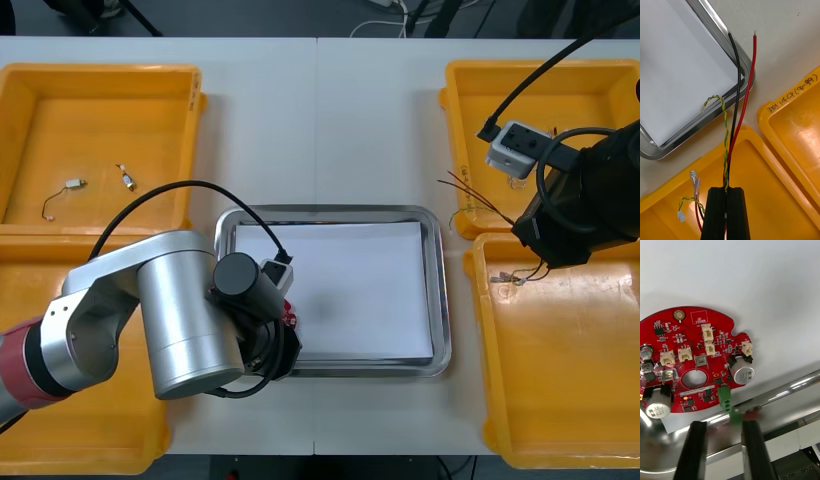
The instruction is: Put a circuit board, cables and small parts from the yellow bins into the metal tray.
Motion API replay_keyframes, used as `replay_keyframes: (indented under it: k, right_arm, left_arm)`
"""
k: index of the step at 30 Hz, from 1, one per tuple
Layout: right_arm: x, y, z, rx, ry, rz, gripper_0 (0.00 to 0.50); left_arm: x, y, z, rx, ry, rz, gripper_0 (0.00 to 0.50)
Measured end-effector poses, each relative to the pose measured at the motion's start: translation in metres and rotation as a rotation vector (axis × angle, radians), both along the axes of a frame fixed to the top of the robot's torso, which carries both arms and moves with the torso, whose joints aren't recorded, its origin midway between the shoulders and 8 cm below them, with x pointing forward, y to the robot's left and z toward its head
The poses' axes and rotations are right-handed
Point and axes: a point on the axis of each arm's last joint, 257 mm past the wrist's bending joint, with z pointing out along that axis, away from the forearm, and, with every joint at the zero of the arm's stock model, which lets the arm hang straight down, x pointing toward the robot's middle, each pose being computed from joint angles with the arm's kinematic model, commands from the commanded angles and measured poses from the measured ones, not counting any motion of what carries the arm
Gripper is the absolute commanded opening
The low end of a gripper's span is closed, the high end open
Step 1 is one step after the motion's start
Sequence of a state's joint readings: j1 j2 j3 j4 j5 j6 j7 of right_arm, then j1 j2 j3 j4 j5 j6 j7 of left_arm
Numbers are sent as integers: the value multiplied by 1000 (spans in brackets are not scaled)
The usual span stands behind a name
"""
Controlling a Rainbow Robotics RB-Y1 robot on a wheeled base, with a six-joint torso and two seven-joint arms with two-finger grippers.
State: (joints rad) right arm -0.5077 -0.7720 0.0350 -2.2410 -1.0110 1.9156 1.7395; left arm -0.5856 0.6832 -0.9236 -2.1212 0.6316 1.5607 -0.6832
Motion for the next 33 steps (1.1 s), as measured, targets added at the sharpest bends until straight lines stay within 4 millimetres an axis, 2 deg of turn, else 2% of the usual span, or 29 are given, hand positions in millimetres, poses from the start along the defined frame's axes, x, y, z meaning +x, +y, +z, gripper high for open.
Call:
replay_keyframes:
  k: [2,5,7,19,25,29,33]
  right_arm:
    - [0,0,0,0,0,0,0]
    - [0,0,0,0,0,0,0]
    - [0,0,0,0,0,0,0]
    - [0,1,0,1,0,3,0]
    - [-1,3,-2,-10,-2,33,0]
    - [-5,11,-9,-28,18,63,0]
    - [-12,29,-20,-59,42,124,0]
  left_arm:
    - [0,0,-1,-2,-1,2,394]
    - [-1,1,-2,-2,0,4,440]
    - [-1,1,-3,-4,1,4,500]
    - [3,-4,1,-45,0,41,500]
    - [14,-7,18,-100,-2,92,500]
    - [21,-1,29,-100,-9,115,500]
    - [21,6,38,-93,13,135,500]
